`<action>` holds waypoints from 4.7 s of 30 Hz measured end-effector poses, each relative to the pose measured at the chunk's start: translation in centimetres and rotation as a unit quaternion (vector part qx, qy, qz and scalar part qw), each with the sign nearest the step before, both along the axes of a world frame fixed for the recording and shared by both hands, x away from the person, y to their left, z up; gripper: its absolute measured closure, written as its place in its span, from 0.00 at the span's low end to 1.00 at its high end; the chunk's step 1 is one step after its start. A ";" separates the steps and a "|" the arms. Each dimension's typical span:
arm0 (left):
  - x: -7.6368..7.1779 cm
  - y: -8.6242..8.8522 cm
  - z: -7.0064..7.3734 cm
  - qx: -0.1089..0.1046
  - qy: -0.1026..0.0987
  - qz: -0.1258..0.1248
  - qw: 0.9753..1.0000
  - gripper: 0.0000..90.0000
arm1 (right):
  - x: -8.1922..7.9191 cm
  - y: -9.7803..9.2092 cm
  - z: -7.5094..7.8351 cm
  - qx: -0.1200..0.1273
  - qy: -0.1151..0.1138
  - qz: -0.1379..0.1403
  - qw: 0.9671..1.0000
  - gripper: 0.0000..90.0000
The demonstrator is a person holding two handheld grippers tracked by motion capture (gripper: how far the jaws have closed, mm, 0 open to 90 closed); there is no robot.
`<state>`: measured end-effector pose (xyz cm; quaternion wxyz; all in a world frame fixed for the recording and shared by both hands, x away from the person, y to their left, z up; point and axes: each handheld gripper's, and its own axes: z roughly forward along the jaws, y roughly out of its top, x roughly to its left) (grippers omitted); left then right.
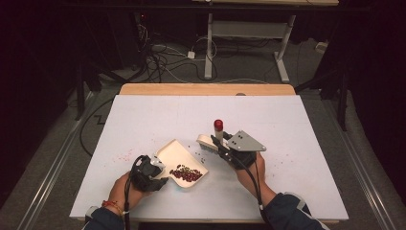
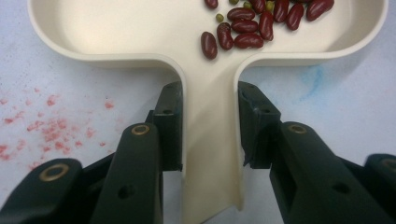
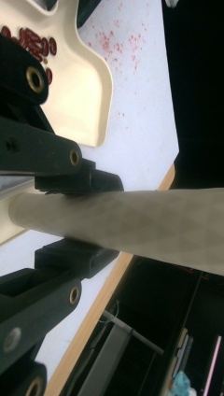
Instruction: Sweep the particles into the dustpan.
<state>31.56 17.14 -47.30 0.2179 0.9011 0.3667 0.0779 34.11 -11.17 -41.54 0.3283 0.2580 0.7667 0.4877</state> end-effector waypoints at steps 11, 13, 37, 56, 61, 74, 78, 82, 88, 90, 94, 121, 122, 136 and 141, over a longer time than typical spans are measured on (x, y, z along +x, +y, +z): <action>0.4 -0.3 0.0 0.002 -0.002 0.001 1.000 0.70 | -2.3 2.3 0.3 0.020 0.029 0.052 0.998 0.78; 0.4 -0.3 0.0 0.002 -0.002 0.001 1.000 0.70 | -2.6 2.4 0.4 0.026 0.028 0.062 0.997 0.78; 0.0 0.2 0.1 0.011 -0.005 0.000 1.000 0.70 | -2.6 -0.1 0.4 0.002 0.036 0.032 0.999 0.78; -0.2 0.7 0.3 0.010 -0.002 -0.001 1.000 0.70 | -1.8 -0.7 1.7 0.006 -0.017 0.016 1.000 0.78; -0.1 1.1 0.3 0.010 0.000 0.001 1.000 0.70 | -0.2 -0.1 0.3 0.001 -0.017 -0.010 1.000 0.78; 0.5 1.5 0.1 0.008 0.000 0.015 1.000 0.70 | -1.8 3.2 0.1 0.036 0.013 0.063 0.997 0.78; 0.5 1.6 0.1 0.007 0.000 0.015 1.000 0.70 | -1.9 2.9 1.1 0.034 -0.017 0.056 0.998 0.78; 0.6 1.6 0.1 0.008 0.001 0.015 1.000 0.70 | -0.2 2.4 1.6 0.036 -0.032 0.026 0.998 0.78; 0.7 1.7 0.0 0.004 0.003 0.014 1.000 0.70 | 3.0 2.8 0.5 0.020 -0.039 -0.005 0.999 0.78; 0.6 1.7 0.0 0.004 0.003 0.014 1.000 0.70 | 3.6 3.2 -0.2 0.016 -0.021 -0.004 1.000 0.78; 0.6 1.7 0.0 0.001 0.002 0.015 1.000 0.70 | 2.4 4.0 -0.7 0.022 0.006 0.030 0.999 0.78; -1.6 0.5 0.7 0.027 0.004 -0.010 1.000 0.70 | -2.6 -1.9 0.8 0.008 0.038 0.040 0.998 0.78; -1.5 0.5 0.8 0.027 0.003 -0.010 1.000 0.70 | -2.8 -1.6 0.8 0.008 0.040 0.047 0.998 0.78; -1.0 1.0 0.4 0.003 0.010 -0.005 1.000 0.70 | -3.9 -1.3 2.2 0.033 0.027 0.083 0.996 0.78; -0.9 1.0 0.3 -0.007 0.001 0.012 1.000 0.70 | -3.1 -0.9 1.4 0.024 0.007 0.056 0.998 0.78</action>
